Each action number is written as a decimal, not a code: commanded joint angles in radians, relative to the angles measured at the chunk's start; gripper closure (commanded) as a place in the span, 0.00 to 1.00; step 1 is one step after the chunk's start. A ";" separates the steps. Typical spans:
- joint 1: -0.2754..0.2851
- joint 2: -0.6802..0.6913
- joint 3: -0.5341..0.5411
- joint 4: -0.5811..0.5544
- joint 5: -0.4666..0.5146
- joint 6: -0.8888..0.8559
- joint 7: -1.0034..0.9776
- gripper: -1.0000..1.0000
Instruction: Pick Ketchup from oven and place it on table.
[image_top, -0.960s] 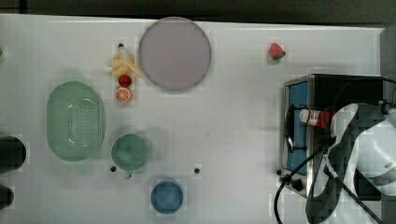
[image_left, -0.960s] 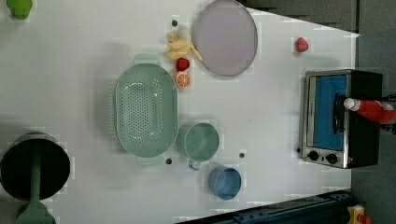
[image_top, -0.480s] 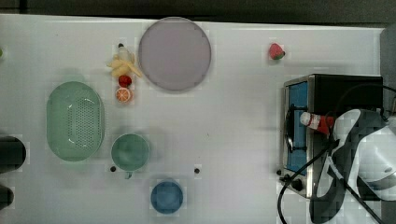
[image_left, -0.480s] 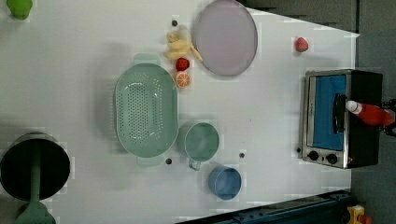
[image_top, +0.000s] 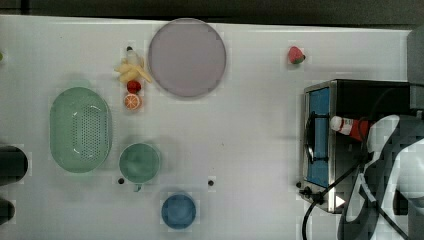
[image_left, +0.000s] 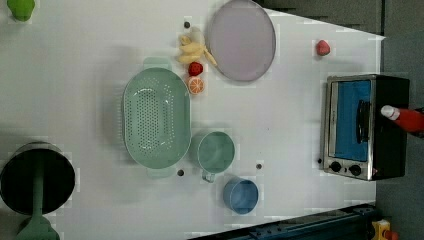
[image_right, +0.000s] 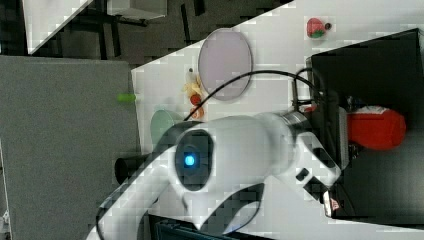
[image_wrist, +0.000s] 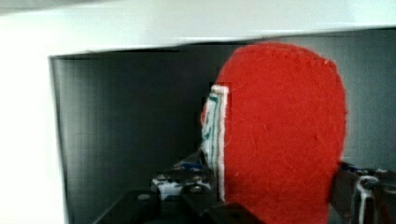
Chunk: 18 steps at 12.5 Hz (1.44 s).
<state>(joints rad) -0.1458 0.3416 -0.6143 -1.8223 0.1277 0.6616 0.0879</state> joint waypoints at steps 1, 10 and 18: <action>0.091 -0.097 0.005 0.144 0.003 -0.084 -0.025 0.36; 0.251 -0.211 0.196 0.331 -0.095 -0.615 -0.025 0.36; 0.303 -0.208 0.456 0.103 -0.104 -0.579 -0.022 0.36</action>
<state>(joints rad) 0.1897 0.1576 -0.1120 -1.7041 0.0382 0.0628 0.0775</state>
